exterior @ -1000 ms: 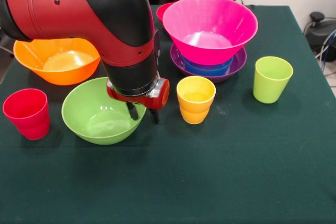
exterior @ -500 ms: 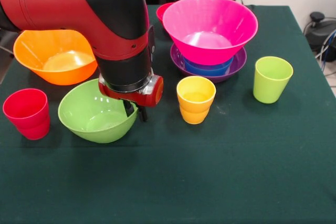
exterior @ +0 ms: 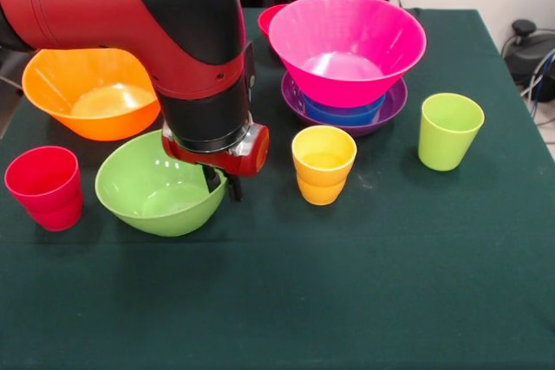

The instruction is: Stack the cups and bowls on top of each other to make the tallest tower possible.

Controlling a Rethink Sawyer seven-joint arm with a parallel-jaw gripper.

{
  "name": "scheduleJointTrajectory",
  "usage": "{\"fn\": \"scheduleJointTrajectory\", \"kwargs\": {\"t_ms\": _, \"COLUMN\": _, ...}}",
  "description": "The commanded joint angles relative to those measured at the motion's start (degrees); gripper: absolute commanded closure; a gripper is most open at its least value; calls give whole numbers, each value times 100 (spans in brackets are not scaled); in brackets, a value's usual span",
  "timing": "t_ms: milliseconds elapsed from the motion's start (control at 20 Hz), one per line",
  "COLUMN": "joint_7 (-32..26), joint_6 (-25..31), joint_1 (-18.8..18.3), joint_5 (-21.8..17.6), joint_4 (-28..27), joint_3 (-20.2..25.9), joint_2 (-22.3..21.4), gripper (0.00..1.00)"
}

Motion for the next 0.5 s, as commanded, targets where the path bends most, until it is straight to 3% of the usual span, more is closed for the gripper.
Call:
{"fn": "scheduleJointTrajectory", "kwargs": {"t_ms": 50, "joint_7": -1457, "joint_6": -61, "joint_1": -38, "joint_5": -279, "joint_4": 346, "joint_3": -78, "joint_2": -2, "gripper": 100}}
{"fn": "scheduleJointTrajectory", "kwargs": {"t_ms": 500, "joint_7": -1505, "joint_6": 316, "joint_1": -136, "joint_5": 0, "joint_4": 676, "joint_3": 65, "joint_2": -491, "gripper": 100}}
